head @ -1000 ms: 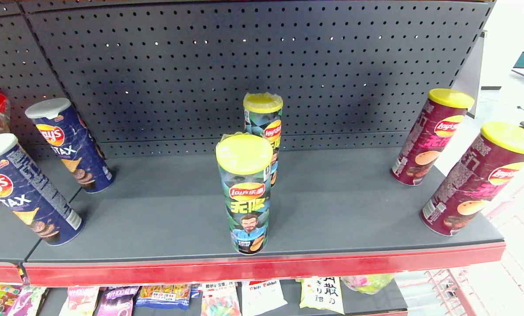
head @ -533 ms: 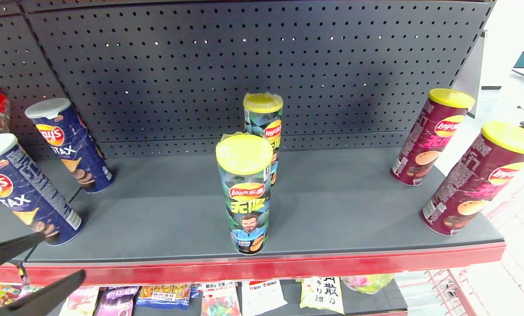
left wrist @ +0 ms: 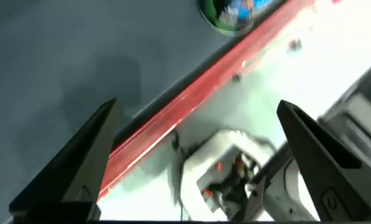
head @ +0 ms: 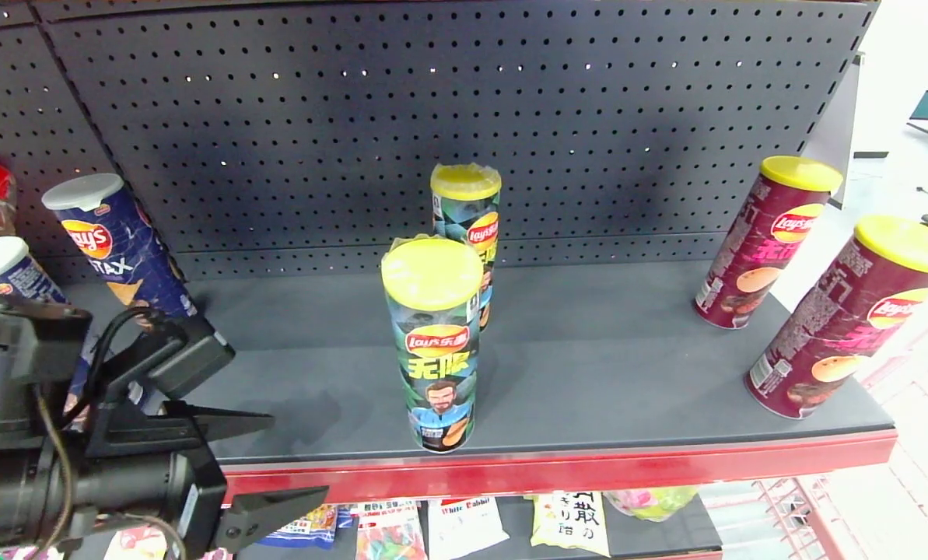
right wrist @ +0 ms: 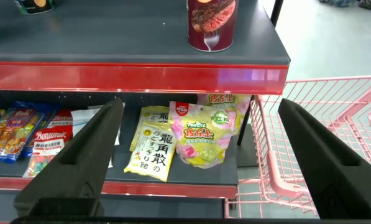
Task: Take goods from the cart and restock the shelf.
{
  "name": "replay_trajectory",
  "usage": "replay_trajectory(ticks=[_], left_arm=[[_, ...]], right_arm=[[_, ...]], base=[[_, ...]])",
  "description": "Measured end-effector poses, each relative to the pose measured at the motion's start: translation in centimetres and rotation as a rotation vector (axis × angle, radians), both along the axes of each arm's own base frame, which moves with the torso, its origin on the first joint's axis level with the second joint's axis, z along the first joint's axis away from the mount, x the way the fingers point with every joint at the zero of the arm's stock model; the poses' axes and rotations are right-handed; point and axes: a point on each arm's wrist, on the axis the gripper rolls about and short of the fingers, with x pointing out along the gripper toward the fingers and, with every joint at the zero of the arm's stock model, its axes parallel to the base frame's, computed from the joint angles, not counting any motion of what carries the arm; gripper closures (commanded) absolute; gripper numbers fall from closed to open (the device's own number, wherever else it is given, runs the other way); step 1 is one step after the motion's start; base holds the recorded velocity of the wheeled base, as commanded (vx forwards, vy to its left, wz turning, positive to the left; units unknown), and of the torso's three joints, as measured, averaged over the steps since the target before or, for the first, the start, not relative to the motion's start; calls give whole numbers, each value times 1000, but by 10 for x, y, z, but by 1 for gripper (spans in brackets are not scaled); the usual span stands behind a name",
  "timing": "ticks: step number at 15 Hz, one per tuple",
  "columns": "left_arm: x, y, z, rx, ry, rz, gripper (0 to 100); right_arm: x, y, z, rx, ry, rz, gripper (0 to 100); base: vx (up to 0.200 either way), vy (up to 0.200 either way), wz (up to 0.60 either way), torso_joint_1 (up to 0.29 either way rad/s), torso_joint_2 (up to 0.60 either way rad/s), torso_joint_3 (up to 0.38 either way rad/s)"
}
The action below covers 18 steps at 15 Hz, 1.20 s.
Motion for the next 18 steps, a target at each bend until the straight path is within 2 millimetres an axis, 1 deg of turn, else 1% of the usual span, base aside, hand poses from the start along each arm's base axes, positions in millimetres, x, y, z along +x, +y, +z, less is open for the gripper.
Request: replay_trajectory(ticks=[3, 6, 11, 18], left_arm=[[23, -13, -6, 42, 22, -37, 0], [45, -22, -11, 85, 33, -8, 0], [74, -34, -17, 90, 4, 6, 0], [91, -49, -23, 96, 12, -15, 0]], right_arm=[[0, 0, 0, 0, 0, 0, 0], [0, 0, 0, 0, 0, 1, 0], [0, 0, 0, 0, 0, 0, 0], [0, 0, 0, 0, 0, 0, 0]], base=[[0, 0, 0, 0, 0, 0], [0, 0, 0, 0, 0, 0], [0, 0, 0, 0, 0, 0], [0, 0, 0, 0, 0, 0]])
